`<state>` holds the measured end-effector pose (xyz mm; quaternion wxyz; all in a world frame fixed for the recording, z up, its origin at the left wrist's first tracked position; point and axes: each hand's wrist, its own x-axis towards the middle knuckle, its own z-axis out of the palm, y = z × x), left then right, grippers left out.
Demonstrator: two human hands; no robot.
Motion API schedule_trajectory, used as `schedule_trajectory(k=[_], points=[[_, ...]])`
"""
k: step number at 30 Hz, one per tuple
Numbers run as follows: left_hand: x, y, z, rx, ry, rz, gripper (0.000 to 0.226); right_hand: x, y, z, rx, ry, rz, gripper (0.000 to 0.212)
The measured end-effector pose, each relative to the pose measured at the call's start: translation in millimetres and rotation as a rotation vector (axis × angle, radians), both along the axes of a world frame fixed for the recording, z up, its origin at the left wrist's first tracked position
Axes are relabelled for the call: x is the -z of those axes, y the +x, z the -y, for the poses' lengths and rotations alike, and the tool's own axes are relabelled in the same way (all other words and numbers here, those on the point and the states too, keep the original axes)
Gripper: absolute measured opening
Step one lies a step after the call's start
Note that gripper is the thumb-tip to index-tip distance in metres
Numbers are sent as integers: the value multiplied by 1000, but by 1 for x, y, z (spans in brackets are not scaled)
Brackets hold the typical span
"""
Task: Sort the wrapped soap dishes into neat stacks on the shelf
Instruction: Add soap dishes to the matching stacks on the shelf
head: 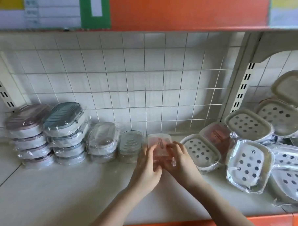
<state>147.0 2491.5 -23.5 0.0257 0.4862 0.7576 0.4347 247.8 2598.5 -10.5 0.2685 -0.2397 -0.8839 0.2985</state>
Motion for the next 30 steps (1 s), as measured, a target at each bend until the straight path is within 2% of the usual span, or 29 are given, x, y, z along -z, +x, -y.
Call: schedule_trajectory(k=[3,7,10,13,15,17,20,22,25,27,30], points=[[3,2,-6,-27,5,-29,60,1,-6,-8,-20,13,24,46],[8,3,-10,-97,62,-163,57,6,-14,-12,-14,31,69,42],[7,7,-14,-204,97,-257,49,4,-22,-11,-6,229,70,41],[7,9,-17,-250,24,-339,45,3,-29,-13,27,408,97,41],[5,9,-19,-264,-38,-379,51,10,-36,-17,22,519,217,34],[3,11,-21,-280,-90,-413,52,17,-40,-21,30,534,327,34],[4,11,-25,-303,-134,-445,49,19,-40,-23,24,476,380,42],[2,12,-28,-309,-151,-467,49,11,-35,-21,7,470,317,47],[-2,17,-30,-307,-186,-475,61,-11,-12,-16,5,414,141,29],[-3,20,-35,-320,-193,-448,51,-23,9,-14,40,332,120,31],[-6,35,-47,-244,-123,-390,41,-31,43,-23,159,374,7,31]])
